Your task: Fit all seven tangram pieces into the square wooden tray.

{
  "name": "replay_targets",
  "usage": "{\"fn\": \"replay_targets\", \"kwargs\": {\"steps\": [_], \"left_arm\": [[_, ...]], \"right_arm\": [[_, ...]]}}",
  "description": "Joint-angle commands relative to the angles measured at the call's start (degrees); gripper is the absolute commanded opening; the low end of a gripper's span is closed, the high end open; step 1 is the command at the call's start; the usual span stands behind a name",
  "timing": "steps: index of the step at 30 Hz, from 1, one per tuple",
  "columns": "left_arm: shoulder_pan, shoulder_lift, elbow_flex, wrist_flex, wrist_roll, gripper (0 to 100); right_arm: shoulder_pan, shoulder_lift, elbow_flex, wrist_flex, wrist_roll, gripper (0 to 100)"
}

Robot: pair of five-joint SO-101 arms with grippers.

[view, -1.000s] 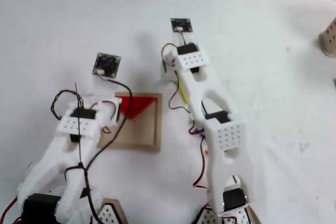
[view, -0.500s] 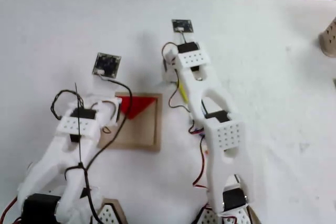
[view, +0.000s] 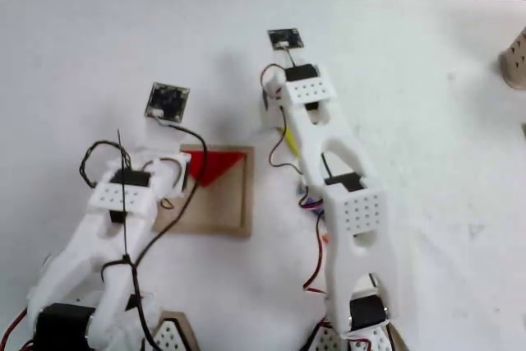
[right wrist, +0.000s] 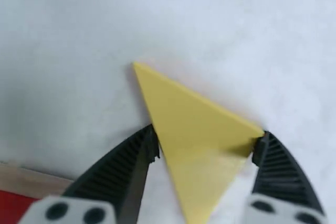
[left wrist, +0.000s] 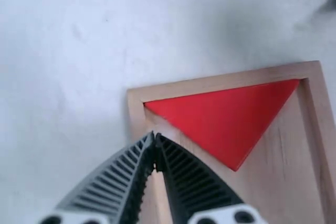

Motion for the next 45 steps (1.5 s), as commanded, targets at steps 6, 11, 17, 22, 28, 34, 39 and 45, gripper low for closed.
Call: {"fn": "replay_targets", "kwargs": {"steps": [6,11,17,22,28,34,39,45], "left_arm": [[0.7,-1.5,-0.3,-1.1,-0.6,3],[0.7,-1.5,-0.3,-1.1,-0.6,3],[0.7,-1.5,-0.3,-1.1,-0.6,3],[0.7,-1.5,-0.3,-1.1,-0.6,3],[0.7,-1.5,-0.3,-1.1,-0.6,3],[0.7,-1.7,-0.2,-1.0,-0.6,3],[0.7,-1.7,-0.2,-0.9,-0.6,3],[0.7,-1.7,-0.2,-0.9,-0.6,3]], "right_arm": [[-0.5,-2.8,-1.1,1.6,6.4,35.2],[-0.7,-2.9,-1.2,1.5,8.6,35.2],[-1.7,-2.5,-1.2,1.3,11.0,35.1],[-1.6,-2.4,-0.9,0.4,11.2,35.1],[-1.7,-0.9,-1.3,0.5,11.4,35.1],[-1.8,-0.7,-1.3,0.4,11.4,30.8],[-1.8,-0.5,-1.3,-0.7,11.4,20.7],[-1.8,-0.5,-1.3,-0.6,11.4,22.3]]}}
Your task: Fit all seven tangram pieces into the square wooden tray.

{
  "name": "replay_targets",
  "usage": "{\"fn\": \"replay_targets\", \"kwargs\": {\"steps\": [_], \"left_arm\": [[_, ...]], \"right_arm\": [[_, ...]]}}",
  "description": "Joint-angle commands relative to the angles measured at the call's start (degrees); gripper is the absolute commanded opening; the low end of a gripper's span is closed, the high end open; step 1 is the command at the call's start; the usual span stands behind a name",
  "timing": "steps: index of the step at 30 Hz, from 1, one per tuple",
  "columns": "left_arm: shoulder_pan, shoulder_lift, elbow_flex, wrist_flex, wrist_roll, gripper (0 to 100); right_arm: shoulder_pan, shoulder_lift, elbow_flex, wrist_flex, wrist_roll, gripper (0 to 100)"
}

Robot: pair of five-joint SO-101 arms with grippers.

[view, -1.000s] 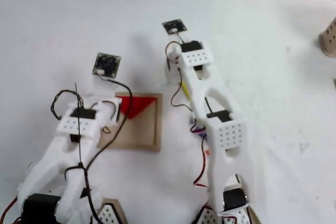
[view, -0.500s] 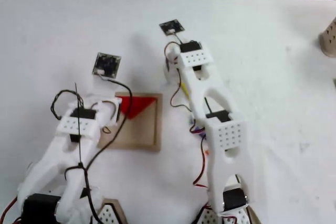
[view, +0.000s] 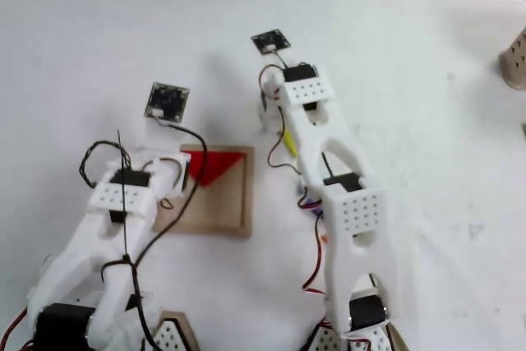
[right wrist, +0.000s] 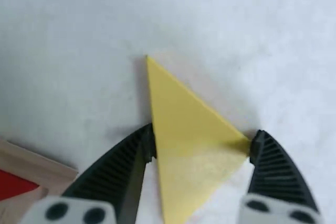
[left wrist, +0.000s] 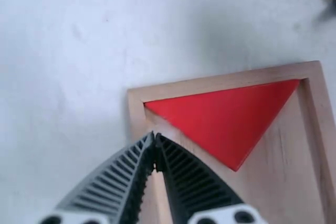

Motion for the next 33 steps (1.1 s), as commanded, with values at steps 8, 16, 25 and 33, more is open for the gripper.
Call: {"fn": "replay_targets", "kwargs": {"steps": [8,16,25,33], "left_arm": [[0.7,-1.7,-0.2,-1.0,-0.7,3],[0.7,-1.7,-0.2,-1.1,-0.7,3],[0.7,-1.7,-0.2,-1.1,-0.7,3],[0.7,-1.7,-0.2,-1.1,-0.7,3]], "right_arm": [[-0.7,-0.8,-1.1,-0.2,0.5,22.2],[-0.9,-2.1,-1.1,1.5,0.8,22.2],[-0.7,-2.4,-0.9,1.1,0.8,14.7],[-0.7,-2.4,-0.9,1.1,0.5,15.2]]}}
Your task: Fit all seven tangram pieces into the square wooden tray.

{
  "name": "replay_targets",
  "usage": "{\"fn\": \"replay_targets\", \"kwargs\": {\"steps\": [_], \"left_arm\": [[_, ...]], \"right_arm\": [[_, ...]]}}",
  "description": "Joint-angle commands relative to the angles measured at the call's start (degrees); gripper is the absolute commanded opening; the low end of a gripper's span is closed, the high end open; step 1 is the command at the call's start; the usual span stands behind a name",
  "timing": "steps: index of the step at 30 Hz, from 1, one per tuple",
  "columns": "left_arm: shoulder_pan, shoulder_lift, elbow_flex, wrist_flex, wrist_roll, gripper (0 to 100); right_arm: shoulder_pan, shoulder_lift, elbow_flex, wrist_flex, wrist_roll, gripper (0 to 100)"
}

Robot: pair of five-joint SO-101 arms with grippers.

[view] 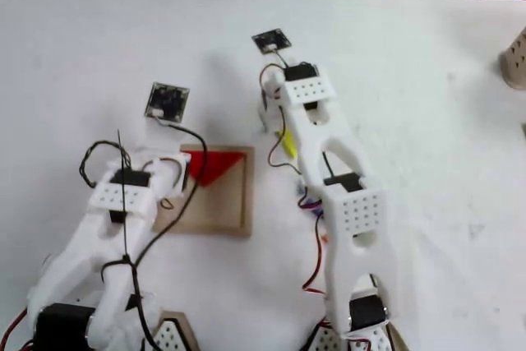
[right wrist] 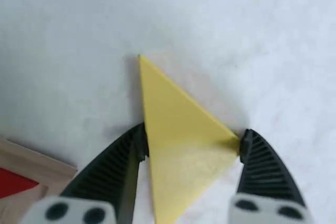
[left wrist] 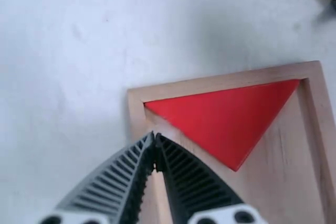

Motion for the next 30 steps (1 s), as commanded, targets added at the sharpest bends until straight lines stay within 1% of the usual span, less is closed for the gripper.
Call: {"fn": "replay_targets", "kwargs": {"steps": [1,20,23,30], "left_arm": [[0.7,-1.7,-0.2,-1.1,-0.7,3],[0.7,-1.6,-0.4,-1.1,-0.7,3],[0.7,-1.6,-0.4,-1.1,-0.7,3],[0.7,-1.6,-0.4,-1.1,-0.7,3]], "right_arm": [[-0.7,-2.3,-0.7,0.5,0.4,15.2],[-0.7,-4.4,-0.9,0.9,0.2,15.3],[-0.7,-5.8,-1.0,2.8,0.2,15.2],[-0.7,-6.4,-0.7,3.2,0.2,15.2]]}}
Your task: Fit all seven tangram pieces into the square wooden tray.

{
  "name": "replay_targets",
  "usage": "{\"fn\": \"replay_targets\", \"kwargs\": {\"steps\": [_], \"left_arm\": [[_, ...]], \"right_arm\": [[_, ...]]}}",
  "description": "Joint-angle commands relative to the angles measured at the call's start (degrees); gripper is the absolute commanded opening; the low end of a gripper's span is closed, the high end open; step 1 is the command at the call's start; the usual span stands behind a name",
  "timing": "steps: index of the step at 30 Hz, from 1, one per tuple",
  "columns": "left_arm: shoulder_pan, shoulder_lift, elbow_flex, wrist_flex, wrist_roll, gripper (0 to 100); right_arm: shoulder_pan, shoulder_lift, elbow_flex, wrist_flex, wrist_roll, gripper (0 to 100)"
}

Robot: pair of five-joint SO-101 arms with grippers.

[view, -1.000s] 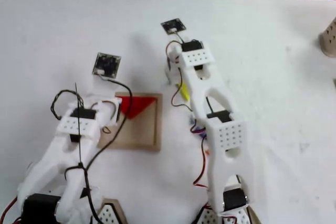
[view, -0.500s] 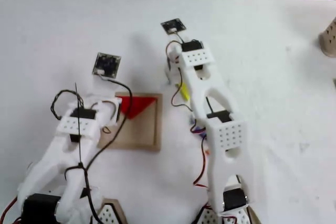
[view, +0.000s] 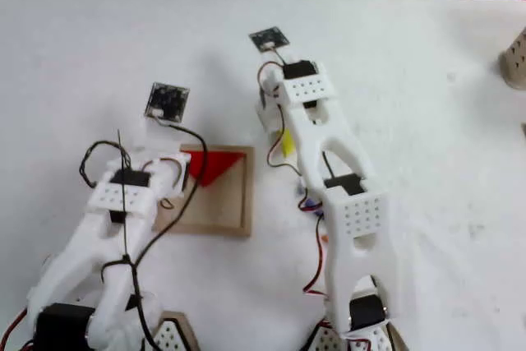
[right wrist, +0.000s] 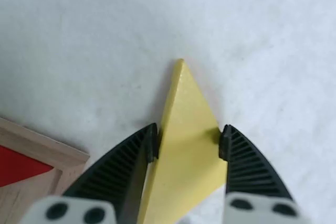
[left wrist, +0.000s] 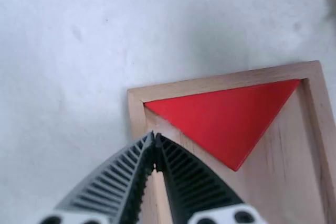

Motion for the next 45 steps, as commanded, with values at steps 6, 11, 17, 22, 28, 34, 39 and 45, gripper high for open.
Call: {"fn": "replay_targets", "kwargs": {"steps": [6,11,17,22,28,34,39,45], "left_arm": [[0.7,-1.6,-0.4,-1.1,-0.7,3],[0.7,-1.6,-0.4,-1.1,-0.7,3],[0.7,-1.6,-0.4,-1.1,-0.7,3],[0.7,-1.6,-0.4,-1.1,-0.7,3],[0.7,-1.8,-0.3,-1.1,-0.7,3],[0.7,-1.8,-0.2,-1.1,-0.7,3],[0.7,-1.8,-0.2,-1.1,-0.7,3],[0.7,-1.8,-0.2,-1.1,-0.7,3]], "right_arm": [[-0.5,-3.5,-1.1,1.8,0.0,15.5],[-0.7,-3.8,-1.1,2.2,0.0,20.3],[-0.5,-3.2,-1.0,4.9,0.3,28.6],[0.0,-2.3,-0.6,5.6,0.5,22.8],[0.0,0.8,-1.8,5.7,0.5,14.0],[0.1,1.3,-2.8,6.4,0.1,13.4],[1.3,1.3,-3.0,6.4,0.0,13.4],[1.3,1.3,-3.0,6.4,0.0,13.2]]}}
